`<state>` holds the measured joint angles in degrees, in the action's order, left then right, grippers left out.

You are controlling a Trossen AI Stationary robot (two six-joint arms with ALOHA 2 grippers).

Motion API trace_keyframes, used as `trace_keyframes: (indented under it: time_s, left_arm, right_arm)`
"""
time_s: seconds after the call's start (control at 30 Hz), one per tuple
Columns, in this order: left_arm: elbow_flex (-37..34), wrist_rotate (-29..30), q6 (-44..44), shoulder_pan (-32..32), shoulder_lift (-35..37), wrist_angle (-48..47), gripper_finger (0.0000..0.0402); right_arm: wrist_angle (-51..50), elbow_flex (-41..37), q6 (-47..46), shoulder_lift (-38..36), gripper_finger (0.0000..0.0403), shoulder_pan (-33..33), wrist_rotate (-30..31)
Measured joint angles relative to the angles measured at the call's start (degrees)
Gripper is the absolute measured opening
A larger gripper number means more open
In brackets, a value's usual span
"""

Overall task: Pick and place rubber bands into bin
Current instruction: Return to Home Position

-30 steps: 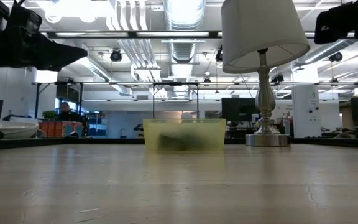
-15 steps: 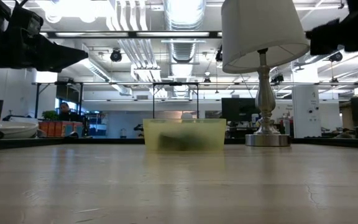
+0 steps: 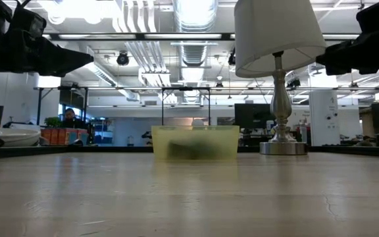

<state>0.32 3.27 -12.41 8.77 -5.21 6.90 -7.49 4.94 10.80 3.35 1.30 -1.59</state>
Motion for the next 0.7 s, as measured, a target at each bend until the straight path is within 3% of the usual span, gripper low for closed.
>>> trace_keyframes:
  time_s: [0.23, 0.7]
  left_arm:
    - [-0.02, 0.01, 0.0, -0.01, 0.0, -0.03, 0.0101]
    - [-0.02, 0.0, 0.0, -0.02, 0.0, -0.02, 0.0101]
  right_arm:
    - [3.68, -2.7, 1.41, 0.34, 0.0068, -0.1, 3.1]
    - [3.8, -2.7, 0.2, 0.61, 0.0068, -0.21, 3.26]
